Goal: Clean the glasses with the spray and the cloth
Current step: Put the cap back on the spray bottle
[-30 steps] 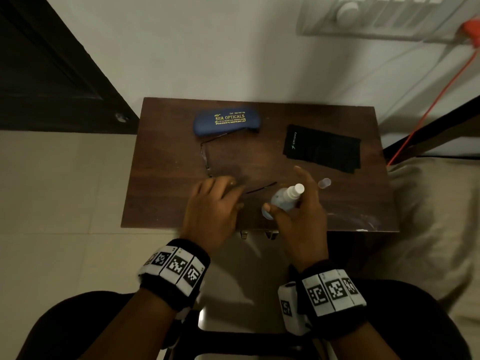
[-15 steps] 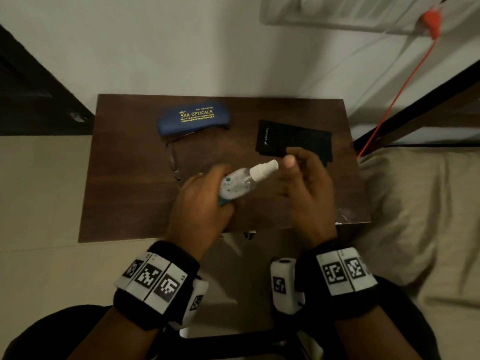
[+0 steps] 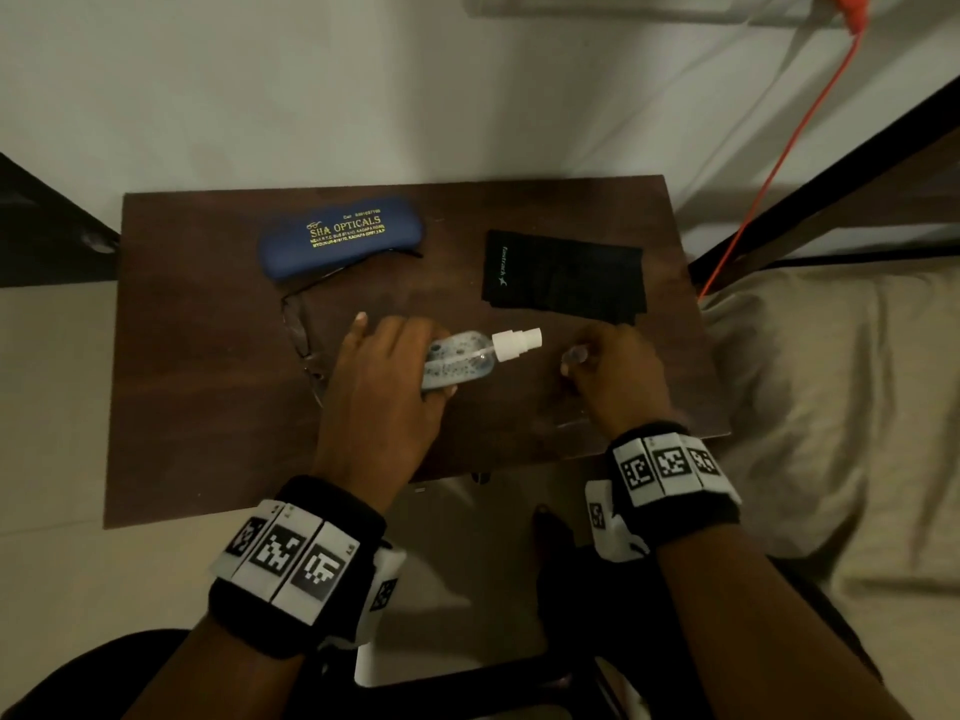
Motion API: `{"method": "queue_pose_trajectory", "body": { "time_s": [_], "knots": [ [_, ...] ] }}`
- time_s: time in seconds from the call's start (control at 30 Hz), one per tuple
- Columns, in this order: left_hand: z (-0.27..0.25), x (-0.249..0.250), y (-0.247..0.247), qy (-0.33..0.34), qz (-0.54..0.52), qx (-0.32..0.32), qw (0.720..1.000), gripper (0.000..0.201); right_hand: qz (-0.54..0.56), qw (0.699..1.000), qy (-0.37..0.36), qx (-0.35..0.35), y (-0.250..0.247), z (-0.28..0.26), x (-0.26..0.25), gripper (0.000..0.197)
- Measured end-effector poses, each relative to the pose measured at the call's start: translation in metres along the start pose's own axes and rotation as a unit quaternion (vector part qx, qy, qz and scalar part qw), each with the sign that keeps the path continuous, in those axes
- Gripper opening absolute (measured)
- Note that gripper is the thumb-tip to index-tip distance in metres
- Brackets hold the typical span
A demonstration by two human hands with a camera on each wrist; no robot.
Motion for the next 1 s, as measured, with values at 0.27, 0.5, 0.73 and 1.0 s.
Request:
{"method": "queue_pose_trajectory", "body": {
  "time_s": [0.27,0.5,0.73,1.0],
  "knots": [
    [0.002,-0.009,-0.009,-0.001,-0.032,0.004,0.999,0.047,0.272,0.959,-0.058,0.043,-0.039,-0.016,-0.027,0.021],
    [-0.002,-0.019,-0.028,0.006,-0.067,0.041,0.997,0.048,0.372,0.912,-0.160,-0.065,-0.038,-0.036,-0.077,0.027],
    [-0.006,-0.016,-0.036,0.046,-0.088,0.056,0.993,0.046,0.363,0.908,-0.197,-0.064,-0.036,-0.040,-0.093,0.030],
    [-0.010,-0.009,-0.042,0.062,-0.118,0.095,0.986,0.044,0.326,0.923,-0.195,-0.059,-0.041,-0.043,-0.100,0.021]
  ]
}}
Point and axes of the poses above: each hand's wrist, its own z-axis towards the middle knuckle, its own y-axis out of the palm, x = y × z, the point moved 10 cm from there along z, towards the middle knuckle, and after that the axes turned 6 degrees about -x, right-handed, at the moved point
